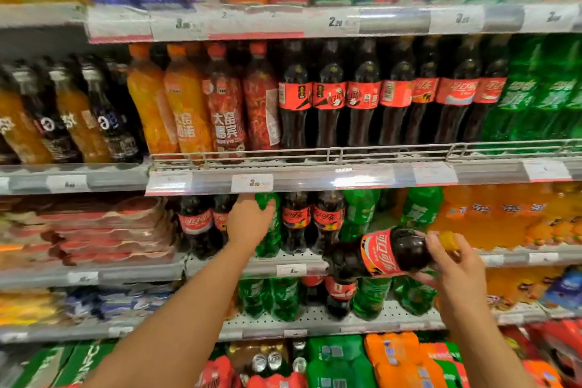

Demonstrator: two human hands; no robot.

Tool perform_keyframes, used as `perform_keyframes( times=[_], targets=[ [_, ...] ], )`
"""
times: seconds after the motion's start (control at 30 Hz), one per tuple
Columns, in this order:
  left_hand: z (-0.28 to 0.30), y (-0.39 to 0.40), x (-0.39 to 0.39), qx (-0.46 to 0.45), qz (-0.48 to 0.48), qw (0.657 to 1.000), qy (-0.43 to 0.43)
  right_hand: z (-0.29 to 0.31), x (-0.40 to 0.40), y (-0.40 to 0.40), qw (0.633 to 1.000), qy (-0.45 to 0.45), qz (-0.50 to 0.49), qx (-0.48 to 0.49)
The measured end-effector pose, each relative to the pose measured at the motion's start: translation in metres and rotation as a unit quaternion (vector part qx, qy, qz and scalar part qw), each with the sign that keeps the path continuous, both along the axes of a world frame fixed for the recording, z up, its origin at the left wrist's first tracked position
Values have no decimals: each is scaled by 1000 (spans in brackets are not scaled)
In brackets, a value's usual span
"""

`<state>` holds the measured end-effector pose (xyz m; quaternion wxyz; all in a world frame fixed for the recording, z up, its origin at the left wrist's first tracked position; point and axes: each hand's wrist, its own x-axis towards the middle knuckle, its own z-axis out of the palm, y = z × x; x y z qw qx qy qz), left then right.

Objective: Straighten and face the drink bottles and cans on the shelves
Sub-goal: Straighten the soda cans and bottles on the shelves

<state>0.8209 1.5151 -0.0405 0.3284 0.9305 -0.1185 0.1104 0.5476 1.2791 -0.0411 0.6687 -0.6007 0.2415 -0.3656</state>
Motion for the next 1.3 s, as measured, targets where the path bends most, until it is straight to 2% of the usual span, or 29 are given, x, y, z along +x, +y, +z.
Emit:
perform_keyframes(
  times=[0.13,0.2,0.37,0.5,0.67,0.83,1.1,1.3],
  targets=[
    [4,-15,22,63,16,998,-5,6,3,12,1000,-5,1,-20],
    [5,-14,20,54,20,998,-19,10,4,16,999,0,5,-51],
    [-17,11,-21,-133,-34,988,-70,18,20,33,989,9,30,-142],
    [-32,42,-53,-271,-61,958,-66,21,45,52,967,24,83,-239],
    [-7,95,-71,-323,-50,939,-107,25,86,86,922,34,157,-352],
    [4,139,-86,-311,-19,941,-131,14,133,116,880,39,204,-428],
    [-11,182,-105,-279,22,954,-106,1,205,134,853,94,255,-446],
    [-23,182,-108,-269,36,959,-85,11,243,145,818,187,161,-520]
  ],
)
